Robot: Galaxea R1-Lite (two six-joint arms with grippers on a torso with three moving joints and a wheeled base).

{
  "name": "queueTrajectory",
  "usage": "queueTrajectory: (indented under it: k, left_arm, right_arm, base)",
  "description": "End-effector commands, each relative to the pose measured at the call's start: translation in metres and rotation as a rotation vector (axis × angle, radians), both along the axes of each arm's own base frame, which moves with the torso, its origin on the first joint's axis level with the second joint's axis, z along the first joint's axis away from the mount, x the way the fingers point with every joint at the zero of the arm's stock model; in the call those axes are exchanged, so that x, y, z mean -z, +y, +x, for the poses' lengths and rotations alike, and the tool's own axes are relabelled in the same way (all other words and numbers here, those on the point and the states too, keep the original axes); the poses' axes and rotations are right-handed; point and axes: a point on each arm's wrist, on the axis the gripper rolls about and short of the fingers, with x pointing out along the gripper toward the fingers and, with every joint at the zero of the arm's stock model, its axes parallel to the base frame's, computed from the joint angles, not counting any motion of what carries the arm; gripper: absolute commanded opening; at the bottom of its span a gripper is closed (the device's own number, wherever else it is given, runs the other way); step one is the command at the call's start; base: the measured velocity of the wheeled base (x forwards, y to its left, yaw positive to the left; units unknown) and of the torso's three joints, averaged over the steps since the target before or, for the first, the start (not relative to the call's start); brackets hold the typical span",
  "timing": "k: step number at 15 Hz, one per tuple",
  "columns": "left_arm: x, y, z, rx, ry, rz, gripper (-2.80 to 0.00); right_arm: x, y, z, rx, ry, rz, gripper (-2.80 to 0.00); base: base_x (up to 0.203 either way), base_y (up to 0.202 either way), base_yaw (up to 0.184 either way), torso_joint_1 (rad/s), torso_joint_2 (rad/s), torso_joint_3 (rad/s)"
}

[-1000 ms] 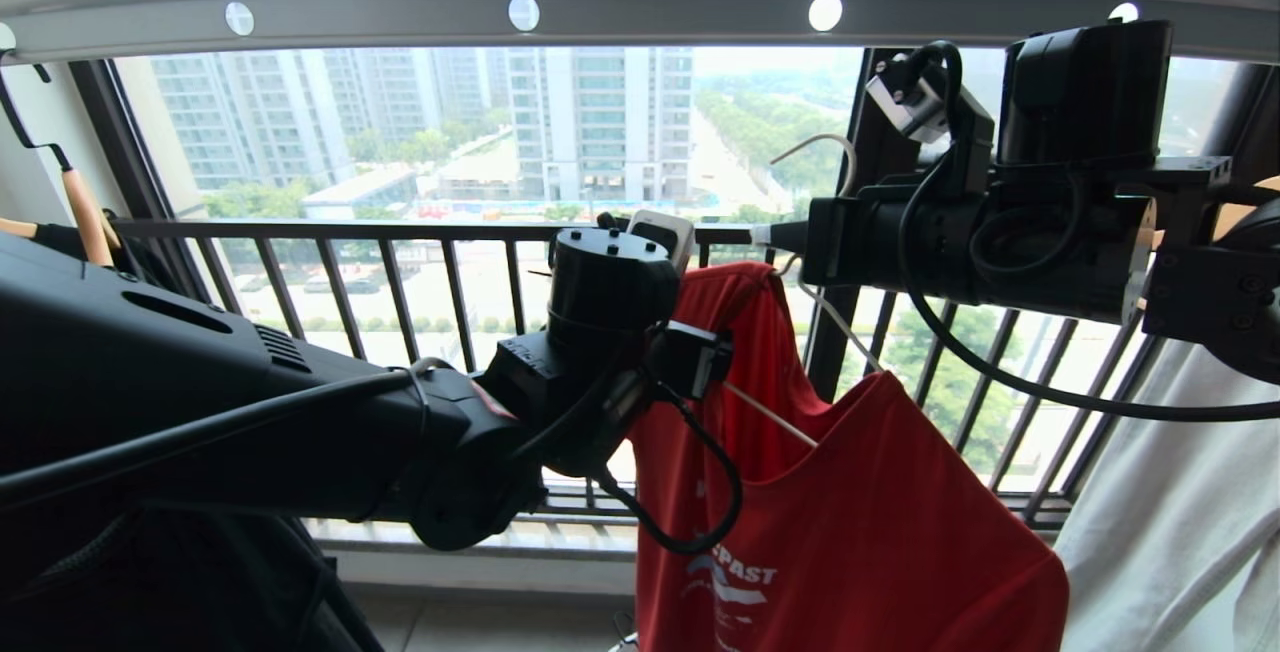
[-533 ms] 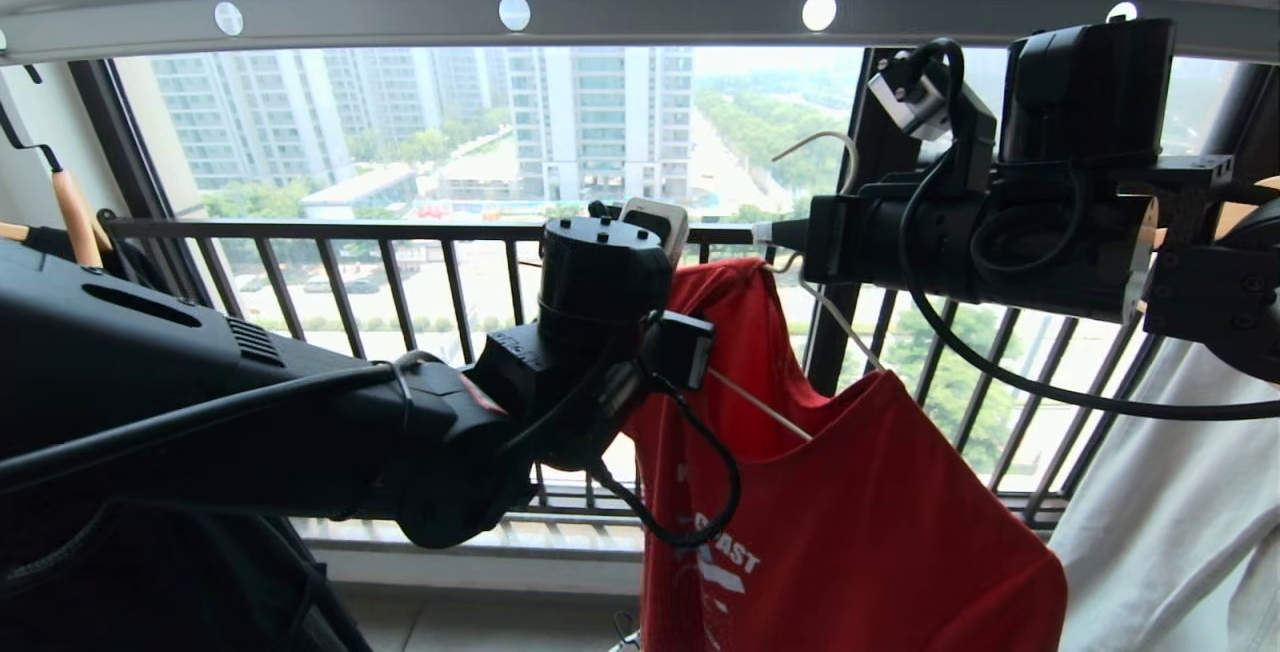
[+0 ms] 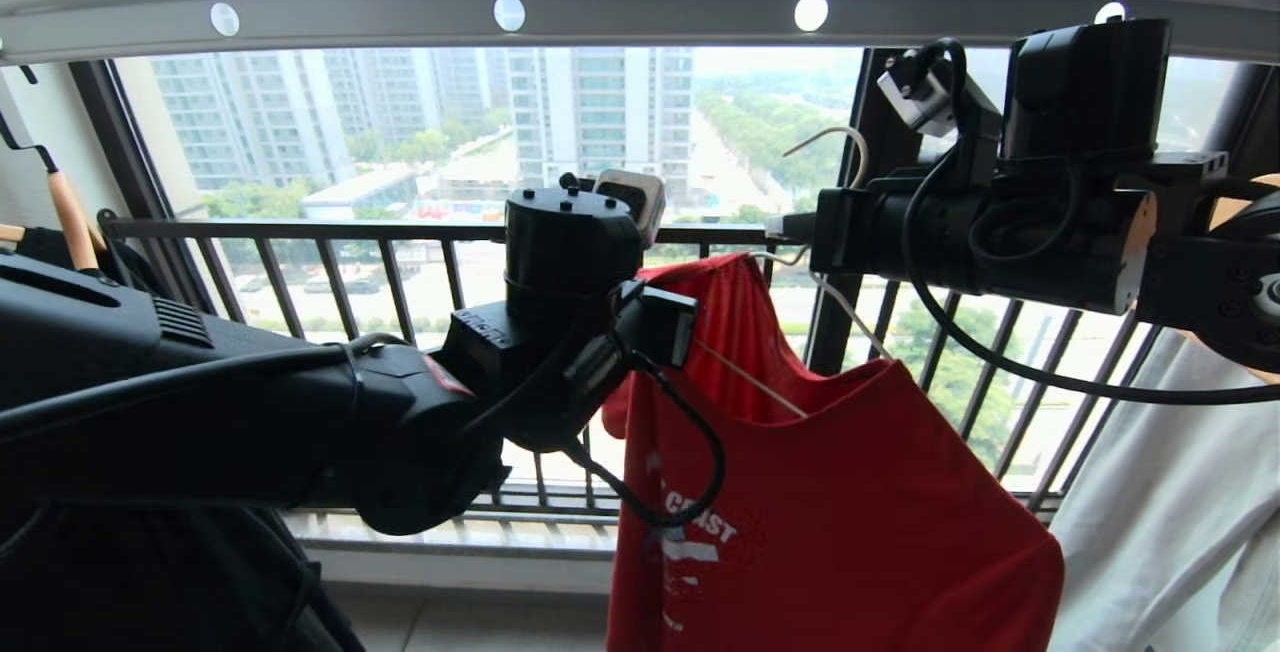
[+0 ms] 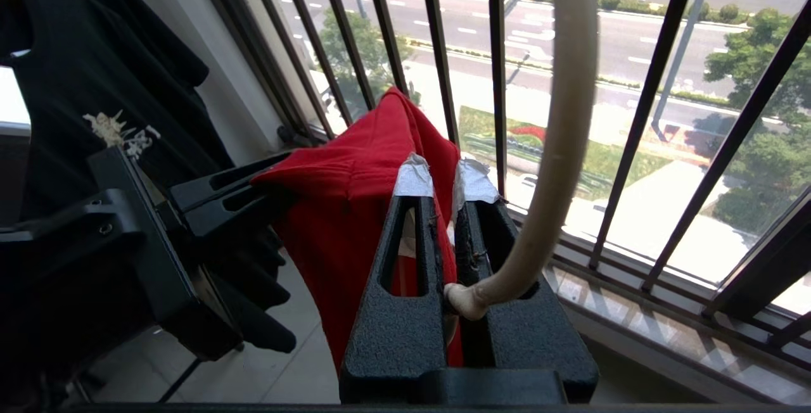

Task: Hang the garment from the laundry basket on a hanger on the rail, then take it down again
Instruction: Take the clothes off the clothes rack

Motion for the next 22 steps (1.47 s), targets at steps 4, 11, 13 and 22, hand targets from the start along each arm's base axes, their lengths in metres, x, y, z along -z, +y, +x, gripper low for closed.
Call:
queueTrajectory:
  k: [4, 11, 13, 22]
  left_arm:
    - [-0.007, 0.029, 0.049, -0.141, -0.036, -0.031, -2.8]
    - [0.041, 0.057, 0.135, -0.239, 0.01, -0.014, -2.8]
    - [0.05, 0.053, 0.151, -0.256, 0.021, -0.101, -2.8]
    - [0.084, 0.025, 0.16, -0.26, 0.086, -0.176, -2.8]
  right_arm:
    - [0.0, 0.0, 0.0, -0.004, 0.0, -0.003, -2.8]
    - [0.003, 0.001, -0.002, -0.011, 0.008, -0.012, -2.8]
    - [0.004, 0.002, -0.003, -0.014, 0.011, -0.013, -2.8]
    - [0.005, 0.004, -0.003, -0.018, 0.011, -0.012, -2.8]
  base:
    - [0.0, 0.0, 0.0, 0.0, 0.0, 0.0]
    - [0.0, 0.0, 0.0, 0.0, 0.0, 0.0]
    - [0.0, 0.0, 0.0, 0.0, 0.0, 0.0]
    - [0.0, 0.0, 0.0, 0.0, 0.0, 0.0]
